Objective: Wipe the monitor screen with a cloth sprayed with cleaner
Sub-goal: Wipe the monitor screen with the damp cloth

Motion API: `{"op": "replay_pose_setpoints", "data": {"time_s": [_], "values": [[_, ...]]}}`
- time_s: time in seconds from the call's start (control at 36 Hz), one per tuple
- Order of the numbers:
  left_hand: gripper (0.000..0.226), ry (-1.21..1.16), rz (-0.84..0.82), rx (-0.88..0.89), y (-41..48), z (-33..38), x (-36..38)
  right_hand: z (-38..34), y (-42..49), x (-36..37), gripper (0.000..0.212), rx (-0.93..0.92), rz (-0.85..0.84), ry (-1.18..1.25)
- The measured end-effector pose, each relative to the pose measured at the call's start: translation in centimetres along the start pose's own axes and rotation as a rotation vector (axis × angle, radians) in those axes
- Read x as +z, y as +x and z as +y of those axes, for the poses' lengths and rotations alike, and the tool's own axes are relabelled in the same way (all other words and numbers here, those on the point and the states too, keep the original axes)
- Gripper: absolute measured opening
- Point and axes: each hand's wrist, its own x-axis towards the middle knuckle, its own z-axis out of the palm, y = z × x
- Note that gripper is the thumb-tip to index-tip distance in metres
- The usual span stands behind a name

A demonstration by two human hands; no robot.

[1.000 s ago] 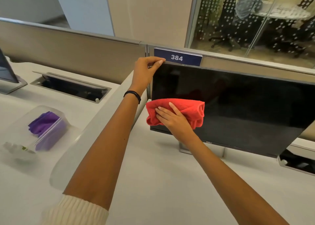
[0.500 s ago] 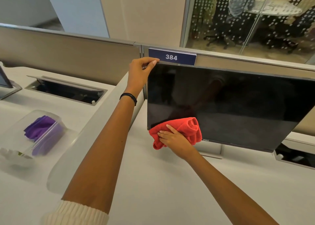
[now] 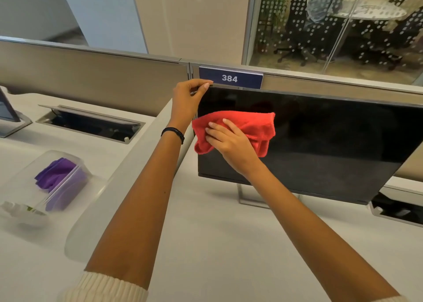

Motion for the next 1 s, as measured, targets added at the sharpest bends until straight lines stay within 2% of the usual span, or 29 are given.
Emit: {"op": "replay_pose_setpoints", "data": {"time_s": [0.28, 0.42, 0.56, 0.69, 0.86, 0.92, 1.0], "values": [[0.027, -0.048, 0.013, -0.041, -0.2, 0.2, 0.2, -0.1, -6.1, 2.1, 0.048, -0.03, -0.274, 0.119], [0.027, -0.077, 0.025, -0.034, -0.1, -0.1, 0.3, -0.1, -9.0, 2.7, 0.049, 0.039, -0.395, 0.215], [0.028, -0.111, 0.064, -0.029, -0.5, -0.1, 0.7, 0.1, -12.7, 2.7, 0.046, 0.064, -0.498, 0.186], [0.029, -0.029, 0.083, 0.003, -0.6, 0.3, 1.2, 0.0, -16.3, 2.3, 0.045, 0.114, -0.494, 0.225], [0.028, 0.313, 0.111, 0.197, -0.5, 0.5, 2.7, 0.1, -16.0, 1.3, 0.042, 0.015, -0.435, 0.16], [0.029, 0.382, 0.087, 0.262, -0.6, 0.9, 3.5, 0.0, -14.3, 0.5, 0.044, -0.034, -0.372, 0.127], [0.029, 0.394, 0.06, 0.322, -0.9, 1.8, 5.2, 0.2, -11.6, -0.9, 0.046, -0.046, -0.159, 0.1]]}}
